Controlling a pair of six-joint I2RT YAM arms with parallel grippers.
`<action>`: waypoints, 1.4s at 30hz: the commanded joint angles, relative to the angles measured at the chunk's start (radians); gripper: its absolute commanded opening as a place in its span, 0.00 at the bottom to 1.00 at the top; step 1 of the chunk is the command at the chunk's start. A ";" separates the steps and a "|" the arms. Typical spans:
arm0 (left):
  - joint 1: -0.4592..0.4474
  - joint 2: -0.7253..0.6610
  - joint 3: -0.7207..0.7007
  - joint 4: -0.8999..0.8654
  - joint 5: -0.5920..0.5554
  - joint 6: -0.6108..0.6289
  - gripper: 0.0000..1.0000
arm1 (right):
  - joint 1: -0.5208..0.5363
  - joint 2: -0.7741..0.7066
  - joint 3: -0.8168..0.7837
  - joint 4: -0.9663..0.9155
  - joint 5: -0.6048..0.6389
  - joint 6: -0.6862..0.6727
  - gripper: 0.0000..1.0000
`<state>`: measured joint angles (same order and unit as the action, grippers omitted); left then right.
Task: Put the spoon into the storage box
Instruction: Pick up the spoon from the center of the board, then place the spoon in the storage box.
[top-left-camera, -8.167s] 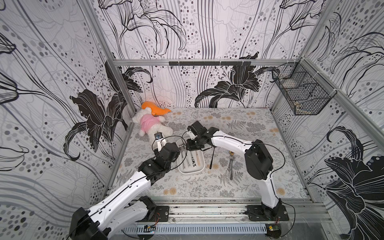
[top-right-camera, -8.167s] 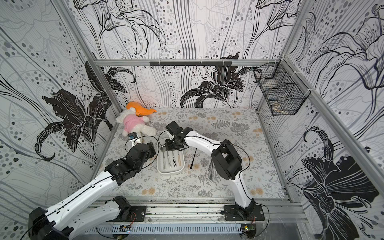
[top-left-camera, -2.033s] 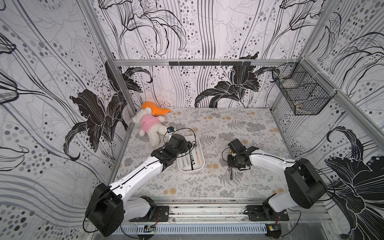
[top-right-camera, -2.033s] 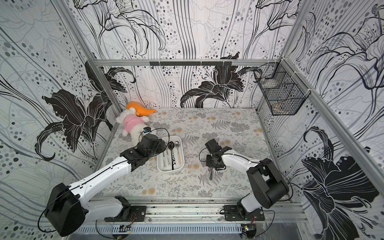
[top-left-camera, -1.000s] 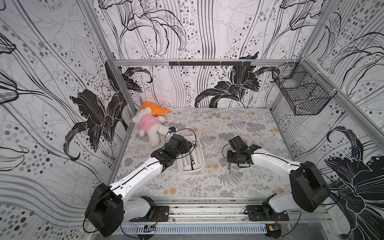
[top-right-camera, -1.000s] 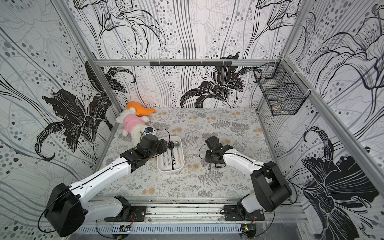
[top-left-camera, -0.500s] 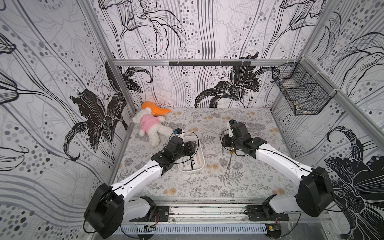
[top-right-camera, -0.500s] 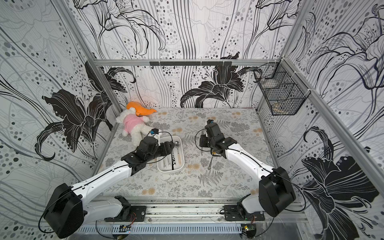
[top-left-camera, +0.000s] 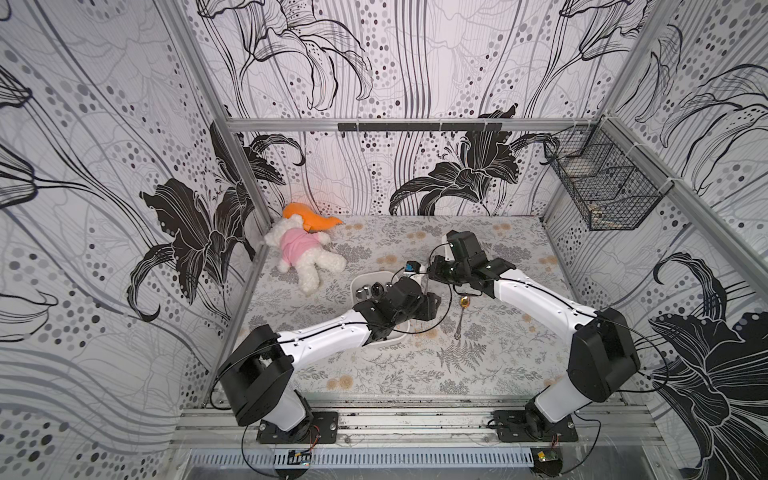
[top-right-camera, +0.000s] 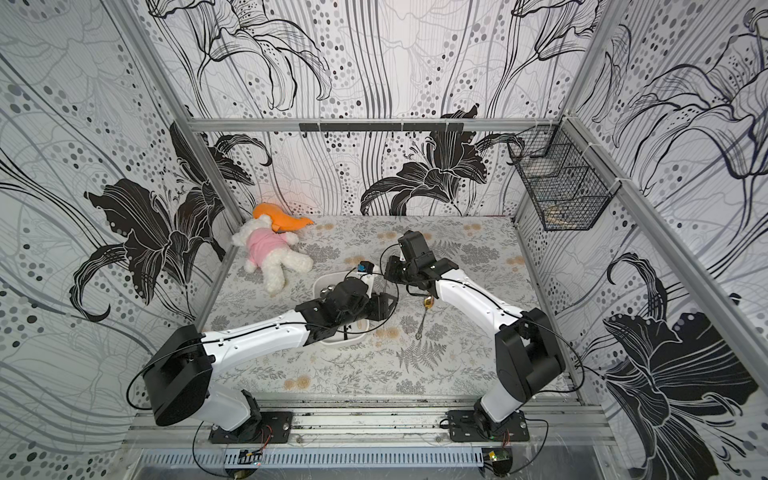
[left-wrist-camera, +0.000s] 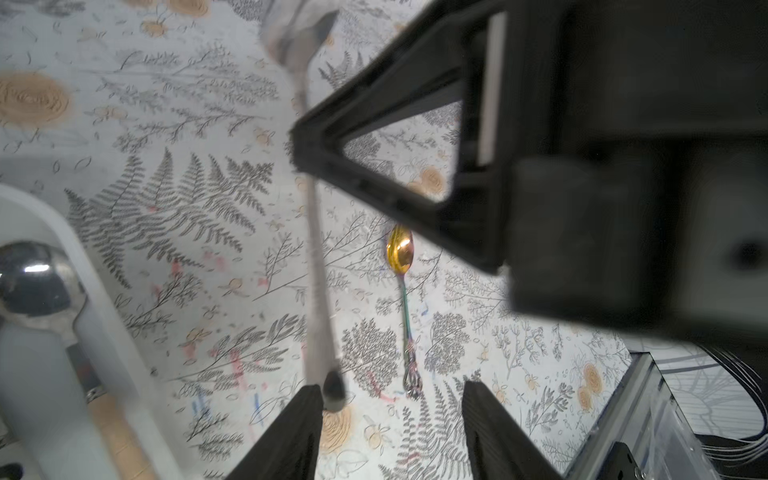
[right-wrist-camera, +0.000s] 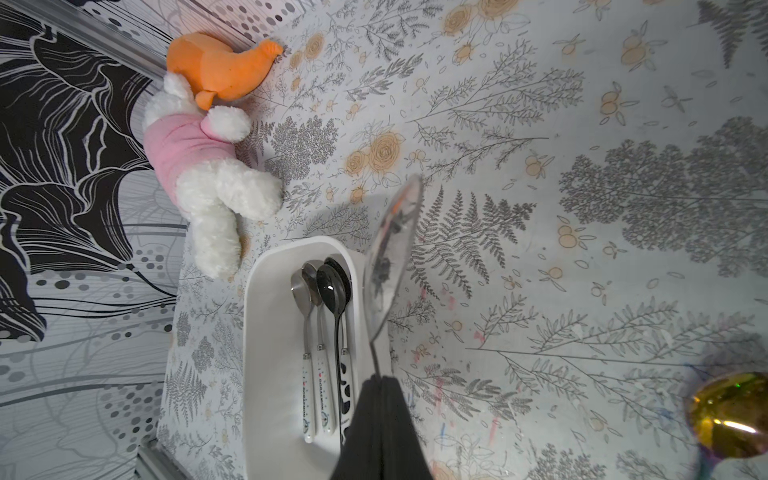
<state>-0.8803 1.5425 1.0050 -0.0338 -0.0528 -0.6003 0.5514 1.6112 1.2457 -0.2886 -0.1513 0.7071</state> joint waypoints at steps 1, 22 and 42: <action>0.001 0.035 0.051 -0.070 -0.130 0.027 0.60 | 0.002 0.015 0.029 -0.039 -0.027 0.044 0.00; -0.057 0.171 0.201 -0.252 -0.325 0.025 0.25 | 0.003 0.012 0.003 -0.046 -0.037 0.034 0.00; 0.092 -0.142 -0.181 -0.075 -0.055 -0.148 0.00 | 0.001 -0.198 -0.166 0.141 0.111 -0.310 0.31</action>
<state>-0.8280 1.4754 0.8757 -0.2165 -0.2146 -0.6823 0.5514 1.4624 1.1294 -0.2111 -0.1219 0.4847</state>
